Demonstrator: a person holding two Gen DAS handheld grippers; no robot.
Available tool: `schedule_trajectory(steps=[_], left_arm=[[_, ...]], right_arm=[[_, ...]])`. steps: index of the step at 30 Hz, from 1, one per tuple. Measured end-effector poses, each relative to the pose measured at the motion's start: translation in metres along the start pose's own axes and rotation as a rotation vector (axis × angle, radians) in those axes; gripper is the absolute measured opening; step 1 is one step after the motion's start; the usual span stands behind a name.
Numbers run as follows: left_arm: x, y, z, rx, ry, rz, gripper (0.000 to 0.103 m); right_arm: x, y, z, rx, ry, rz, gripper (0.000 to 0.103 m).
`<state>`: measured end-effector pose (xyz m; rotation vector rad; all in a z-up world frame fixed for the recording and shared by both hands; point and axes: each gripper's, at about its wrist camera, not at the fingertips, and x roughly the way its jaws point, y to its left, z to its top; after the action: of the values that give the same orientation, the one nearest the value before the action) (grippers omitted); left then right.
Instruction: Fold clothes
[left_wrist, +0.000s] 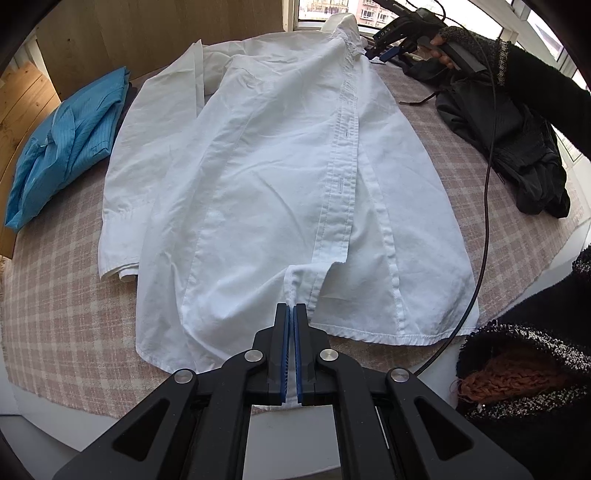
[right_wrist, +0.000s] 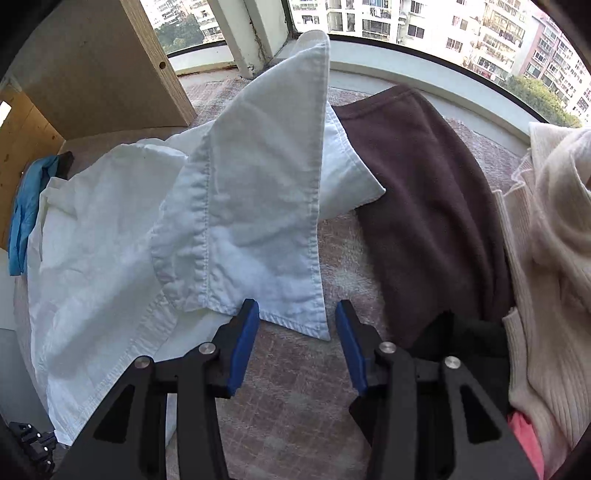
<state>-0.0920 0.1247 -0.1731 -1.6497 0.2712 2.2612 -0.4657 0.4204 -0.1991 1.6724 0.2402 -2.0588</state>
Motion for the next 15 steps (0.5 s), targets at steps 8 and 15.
schedule_trajectory(steps=[8, 15], left_arm=[[-0.007, 0.003, -0.004, -0.009, -0.018, 0.006, 0.002], [-0.04, 0.034, 0.001, -0.094, -0.111, 0.083, 0.002]], right_arm=[[-0.007, -0.003, 0.001, 0.052, -0.017, 0.159, 0.003], [-0.09, -0.005, 0.026, 0.122, -0.239, 0.302, 0.003]])
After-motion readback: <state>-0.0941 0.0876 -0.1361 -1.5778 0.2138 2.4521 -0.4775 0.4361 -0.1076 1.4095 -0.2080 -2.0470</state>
